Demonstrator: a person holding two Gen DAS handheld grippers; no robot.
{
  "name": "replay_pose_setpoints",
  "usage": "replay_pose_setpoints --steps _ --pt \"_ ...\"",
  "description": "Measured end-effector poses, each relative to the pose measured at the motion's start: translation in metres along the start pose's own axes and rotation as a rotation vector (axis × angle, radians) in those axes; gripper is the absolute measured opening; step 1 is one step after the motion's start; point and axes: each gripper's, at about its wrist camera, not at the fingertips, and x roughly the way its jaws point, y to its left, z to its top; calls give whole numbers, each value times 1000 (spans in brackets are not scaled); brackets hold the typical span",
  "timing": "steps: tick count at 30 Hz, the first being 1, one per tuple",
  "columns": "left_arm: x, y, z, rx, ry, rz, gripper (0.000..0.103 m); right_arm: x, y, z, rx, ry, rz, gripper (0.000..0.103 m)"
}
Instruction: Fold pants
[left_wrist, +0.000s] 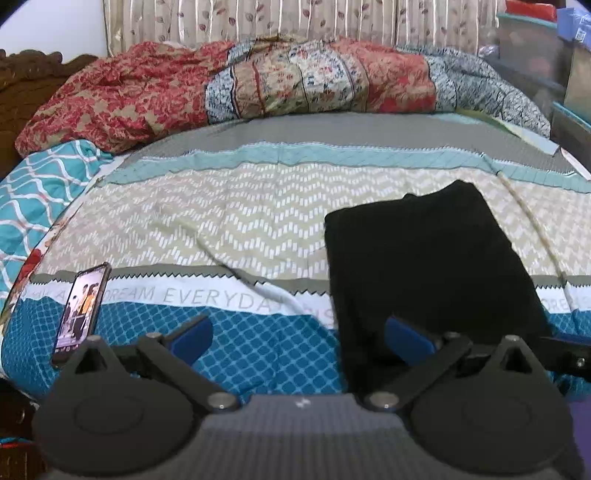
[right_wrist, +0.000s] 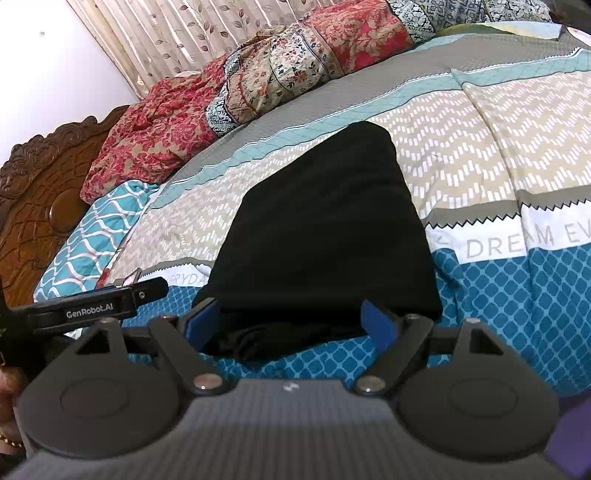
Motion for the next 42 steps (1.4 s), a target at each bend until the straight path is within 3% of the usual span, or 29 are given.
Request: replay_pose_setpoints --steps 19,28,42 --pt "19 10 -6 12 83 44 103 3 -2 -2 43 -3 -27 86" --pt "34 16 -12 6 115 103 103 3 -6 -3 62 -5 -27 86" --pt "46 22 -18 -52 150 93 103 2 -11 -4 79 -7 -27 87"
